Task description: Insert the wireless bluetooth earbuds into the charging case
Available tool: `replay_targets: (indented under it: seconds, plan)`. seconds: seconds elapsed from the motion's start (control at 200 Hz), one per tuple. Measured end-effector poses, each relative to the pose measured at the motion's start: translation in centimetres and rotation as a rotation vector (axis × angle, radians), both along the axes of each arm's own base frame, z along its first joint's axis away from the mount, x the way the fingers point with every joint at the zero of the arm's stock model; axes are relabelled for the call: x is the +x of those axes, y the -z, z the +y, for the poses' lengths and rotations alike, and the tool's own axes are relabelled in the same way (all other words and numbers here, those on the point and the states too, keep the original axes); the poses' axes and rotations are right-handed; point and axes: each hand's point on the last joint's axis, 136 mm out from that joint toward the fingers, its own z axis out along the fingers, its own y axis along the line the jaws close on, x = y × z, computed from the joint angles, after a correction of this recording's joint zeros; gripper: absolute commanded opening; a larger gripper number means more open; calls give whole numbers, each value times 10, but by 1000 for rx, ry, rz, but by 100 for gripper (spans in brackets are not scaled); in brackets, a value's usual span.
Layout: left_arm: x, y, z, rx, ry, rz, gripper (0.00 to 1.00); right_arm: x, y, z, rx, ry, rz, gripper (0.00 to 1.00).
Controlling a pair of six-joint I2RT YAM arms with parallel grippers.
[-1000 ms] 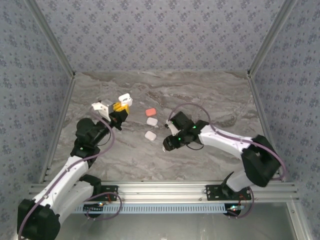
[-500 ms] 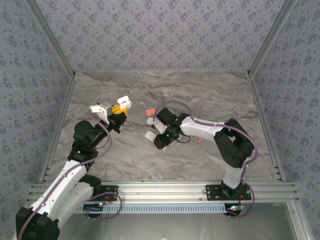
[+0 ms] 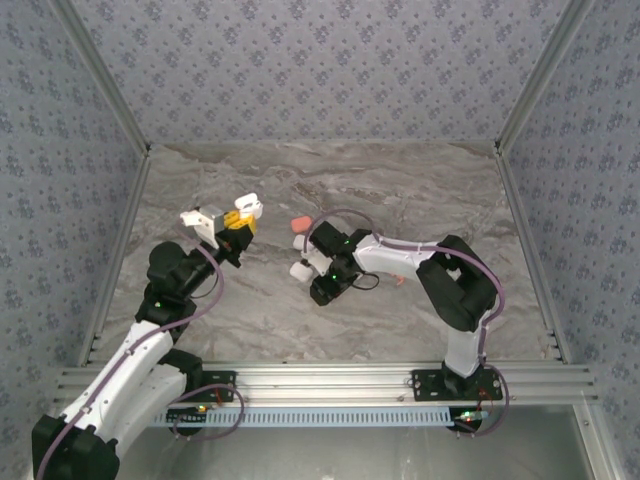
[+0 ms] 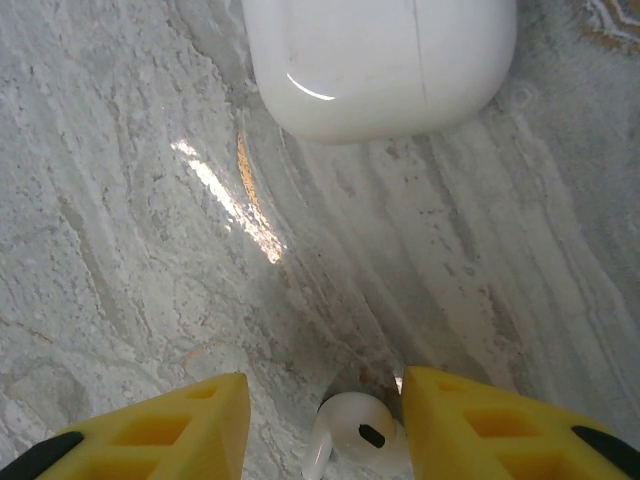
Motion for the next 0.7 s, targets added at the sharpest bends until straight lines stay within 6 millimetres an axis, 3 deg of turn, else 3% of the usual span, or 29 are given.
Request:
replay_targets:
  seconds: [0.395, 0.7]
  plan:
    - [0, 0, 0, 0, 0, 1, 0, -6, 1, -6, -21, -6, 18, 40]
    - [0, 1, 0, 1, 0, 3, 0, -10, 2, -11, -36, -13, 30, 24]
